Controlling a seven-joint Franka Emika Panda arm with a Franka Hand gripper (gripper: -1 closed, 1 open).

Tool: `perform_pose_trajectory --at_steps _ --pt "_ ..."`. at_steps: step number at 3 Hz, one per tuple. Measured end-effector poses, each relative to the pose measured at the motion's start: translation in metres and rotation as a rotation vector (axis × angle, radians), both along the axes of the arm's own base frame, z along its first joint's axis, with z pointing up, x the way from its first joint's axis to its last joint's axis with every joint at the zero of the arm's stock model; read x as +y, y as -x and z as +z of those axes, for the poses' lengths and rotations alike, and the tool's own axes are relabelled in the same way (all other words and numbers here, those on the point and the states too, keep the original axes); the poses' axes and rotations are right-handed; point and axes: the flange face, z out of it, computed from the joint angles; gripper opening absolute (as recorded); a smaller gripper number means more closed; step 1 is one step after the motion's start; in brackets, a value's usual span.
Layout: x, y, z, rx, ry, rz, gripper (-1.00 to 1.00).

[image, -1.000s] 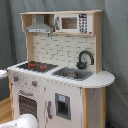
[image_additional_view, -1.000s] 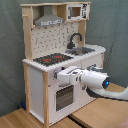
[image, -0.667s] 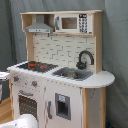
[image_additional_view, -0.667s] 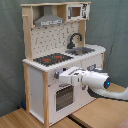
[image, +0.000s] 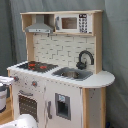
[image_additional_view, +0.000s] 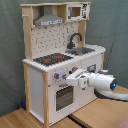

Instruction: Play with the kitchen

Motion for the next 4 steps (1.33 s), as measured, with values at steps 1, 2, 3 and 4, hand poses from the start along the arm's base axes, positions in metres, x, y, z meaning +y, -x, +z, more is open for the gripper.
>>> perform_pose_trajectory --at_steps 1,2,3,4 --pt "-0.004 0.033 -0.002 0.007 -0.005 0.035 1.0" --pt "-0.005 0.066 -0.004 0.017 -0.006 0.06 1.0" --pt "-0.019 0.085 -0.01 0.026 0.001 0.058 1.0" --pt "-0.049 0.09 -0.015 0.035 0.009 0.025 1.0"
